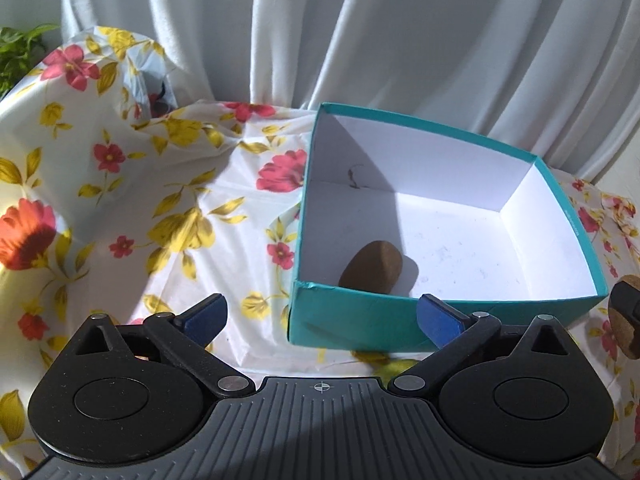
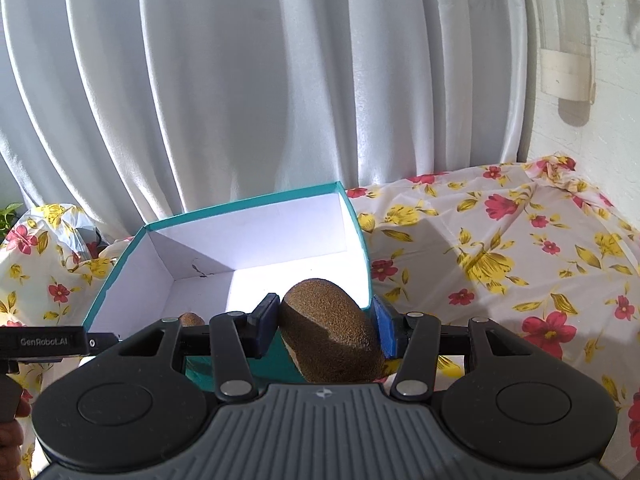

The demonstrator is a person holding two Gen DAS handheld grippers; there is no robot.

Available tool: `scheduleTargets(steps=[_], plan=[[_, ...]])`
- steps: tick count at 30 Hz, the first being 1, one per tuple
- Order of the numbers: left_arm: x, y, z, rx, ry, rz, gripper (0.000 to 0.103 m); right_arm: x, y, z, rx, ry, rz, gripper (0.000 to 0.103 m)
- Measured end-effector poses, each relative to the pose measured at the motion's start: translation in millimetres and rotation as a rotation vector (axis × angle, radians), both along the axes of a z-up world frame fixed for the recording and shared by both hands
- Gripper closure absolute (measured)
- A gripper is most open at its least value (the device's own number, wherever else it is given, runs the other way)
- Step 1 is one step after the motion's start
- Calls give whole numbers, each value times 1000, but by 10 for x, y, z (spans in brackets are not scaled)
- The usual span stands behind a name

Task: Organize fruits
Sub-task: 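Carry the second kiwi into the teal box and open the right tool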

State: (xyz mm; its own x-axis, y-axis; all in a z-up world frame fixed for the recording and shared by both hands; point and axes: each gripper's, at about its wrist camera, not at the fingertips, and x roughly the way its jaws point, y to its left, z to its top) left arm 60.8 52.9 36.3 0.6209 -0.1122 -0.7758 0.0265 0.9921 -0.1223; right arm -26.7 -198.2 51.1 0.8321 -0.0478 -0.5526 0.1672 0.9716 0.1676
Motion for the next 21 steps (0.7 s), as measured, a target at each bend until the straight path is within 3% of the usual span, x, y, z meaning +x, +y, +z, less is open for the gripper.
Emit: scheduleTargets(steps=[7, 13, 21], plan=[[-161, 56, 47, 46, -41, 20, 0, 117, 100, 30, -26, -12, 42, 53], [-239, 79, -49, 74, -36, 16, 0, 389, 204, 43, -112, -54, 72, 53], [-315, 157, -145, 86, -6, 26, 0, 830, 274, -256, -159, 17, 102, 53]])
